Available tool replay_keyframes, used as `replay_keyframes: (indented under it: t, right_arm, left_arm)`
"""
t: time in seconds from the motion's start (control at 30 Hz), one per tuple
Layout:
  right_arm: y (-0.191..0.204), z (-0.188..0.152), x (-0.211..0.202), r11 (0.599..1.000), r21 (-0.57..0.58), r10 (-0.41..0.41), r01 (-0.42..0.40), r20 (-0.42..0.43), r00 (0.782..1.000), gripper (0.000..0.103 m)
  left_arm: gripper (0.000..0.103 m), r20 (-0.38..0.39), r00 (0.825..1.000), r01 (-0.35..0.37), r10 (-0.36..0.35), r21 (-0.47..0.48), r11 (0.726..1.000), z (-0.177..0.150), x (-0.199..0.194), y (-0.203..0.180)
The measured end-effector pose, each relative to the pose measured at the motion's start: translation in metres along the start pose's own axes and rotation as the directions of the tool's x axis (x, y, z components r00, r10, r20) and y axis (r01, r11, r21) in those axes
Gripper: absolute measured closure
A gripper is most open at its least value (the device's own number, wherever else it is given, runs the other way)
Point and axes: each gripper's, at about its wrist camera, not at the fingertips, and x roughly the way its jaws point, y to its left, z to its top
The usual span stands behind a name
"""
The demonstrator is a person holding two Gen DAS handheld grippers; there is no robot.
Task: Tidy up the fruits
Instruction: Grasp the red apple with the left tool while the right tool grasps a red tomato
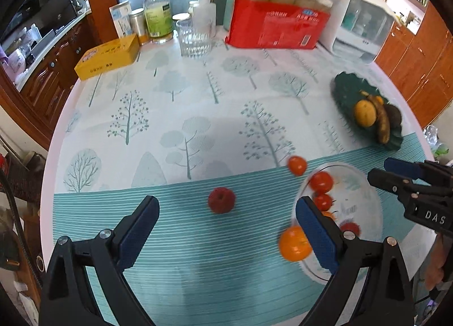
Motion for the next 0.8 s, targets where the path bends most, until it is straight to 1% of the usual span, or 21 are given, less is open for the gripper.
replay_keyframes:
  t: [0.17,0.27,0.47,0.5,0.53,0.7,0.8]
  right_arm:
    - [0.005,0.005,0.03,1.0,-0.001,0.017,-0.017,-0.043,0.999,0.054]
    - [0.006,0.006,0.045,1.0,0.003,0.031,-0.03,-0.066,0.997,0.054]
    - [0.007,0.006,0.069,0.999,0.015,0.049,-0.048,-0.107,0.993,0.054]
    - [0.007,0.006,0.073,0.999,0.019,0.052,-0.05,-0.113,0.992,0.054]
    - [0.007,0.006,0.076,0.998,0.021,0.055,-0.052,-0.116,0.992,0.054]
    - [0.008,0.006,0.087,0.998,0.019,0.06,-0.058,-0.136,0.989,0.054]
    - [0.009,0.006,0.091,0.998,0.011,0.057,-0.056,-0.145,0.988,0.056]
  left_arm:
    - [0.007,-0.023,1.0,-0.01,0.01,-0.001,1.0,-0.003,0.029,0.009]
    - [0.01,-0.05,0.999,-0.005,0.004,-0.014,1.0,-0.005,0.048,0.014]
    - [0.022,-0.086,0.996,0.015,-0.019,-0.043,0.999,-0.006,0.075,0.021]
    - [0.025,-0.09,0.996,0.014,-0.018,-0.045,0.999,-0.007,0.08,0.021]
    - [0.029,-0.093,0.995,0.014,-0.018,-0.045,0.999,-0.007,0.081,0.02]
    - [0.038,-0.107,0.994,0.009,-0.015,-0.052,0.999,-0.009,0.092,0.018]
    - [0.043,-0.111,0.994,0.011,-0.018,-0.06,0.998,-0.009,0.094,0.019]
